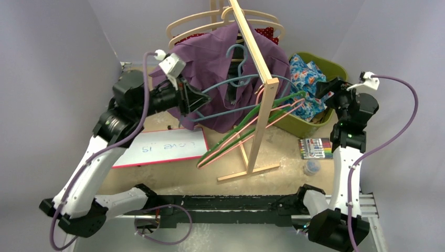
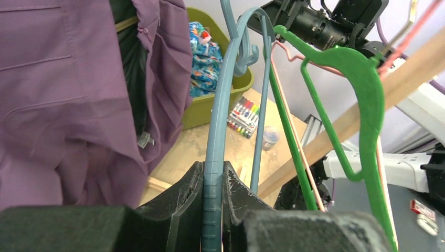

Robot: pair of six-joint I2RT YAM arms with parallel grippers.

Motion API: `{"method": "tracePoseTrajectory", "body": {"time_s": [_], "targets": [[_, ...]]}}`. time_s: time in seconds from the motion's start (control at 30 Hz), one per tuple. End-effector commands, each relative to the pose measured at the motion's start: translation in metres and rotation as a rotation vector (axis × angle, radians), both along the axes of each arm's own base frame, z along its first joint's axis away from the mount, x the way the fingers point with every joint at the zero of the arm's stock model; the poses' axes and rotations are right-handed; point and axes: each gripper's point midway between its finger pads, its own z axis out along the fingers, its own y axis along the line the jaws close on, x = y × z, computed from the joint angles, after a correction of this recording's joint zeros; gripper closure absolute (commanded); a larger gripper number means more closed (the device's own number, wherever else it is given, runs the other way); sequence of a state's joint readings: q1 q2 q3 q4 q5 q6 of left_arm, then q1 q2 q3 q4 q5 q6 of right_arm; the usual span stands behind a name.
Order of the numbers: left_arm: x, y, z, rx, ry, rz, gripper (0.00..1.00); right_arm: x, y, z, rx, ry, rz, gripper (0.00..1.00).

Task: Remove the skirt from the hanger
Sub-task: Place the hanger at the clothesline.

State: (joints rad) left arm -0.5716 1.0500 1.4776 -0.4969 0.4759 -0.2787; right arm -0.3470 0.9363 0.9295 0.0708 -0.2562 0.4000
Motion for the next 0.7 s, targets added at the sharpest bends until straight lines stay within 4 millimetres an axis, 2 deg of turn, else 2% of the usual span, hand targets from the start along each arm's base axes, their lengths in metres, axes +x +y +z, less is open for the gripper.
{"method": "tracePoseTrajectory", "body": {"time_s": [0.0, 0.13, 0.33, 0.53, 0.67], "targets": [[0.0, -0.021, 0.041, -0.12, -0.013, -0.098, 1.0, 0.0, 0.005, 0.002, -0.018, -0.012, 0.03, 0.18], [0.004, -0.029, 0.048, -0.153, -0.007, -0.116, 1.0, -0.001, 0.006, 0.005, -0.018, -0.024, 0.036, 0.17], [-0.003, -0.044, 0.071, -0.209, -0.033, -0.174, 1.0, -0.003, 0.008, 0.005, -0.016, -0.027, 0.045, 0.13], [-0.009, -0.061, 0.073, -0.196, -0.04, -0.199, 1.0, -0.005, 0.01, 0.008, -0.024, -0.034, 0.05, 0.01], [-0.012, -0.063, 0.079, -0.211, -0.052, -0.199, 1.0, -0.006, 0.011, 0.009, -0.031, -0.037, 0.055, 0.01]]}}
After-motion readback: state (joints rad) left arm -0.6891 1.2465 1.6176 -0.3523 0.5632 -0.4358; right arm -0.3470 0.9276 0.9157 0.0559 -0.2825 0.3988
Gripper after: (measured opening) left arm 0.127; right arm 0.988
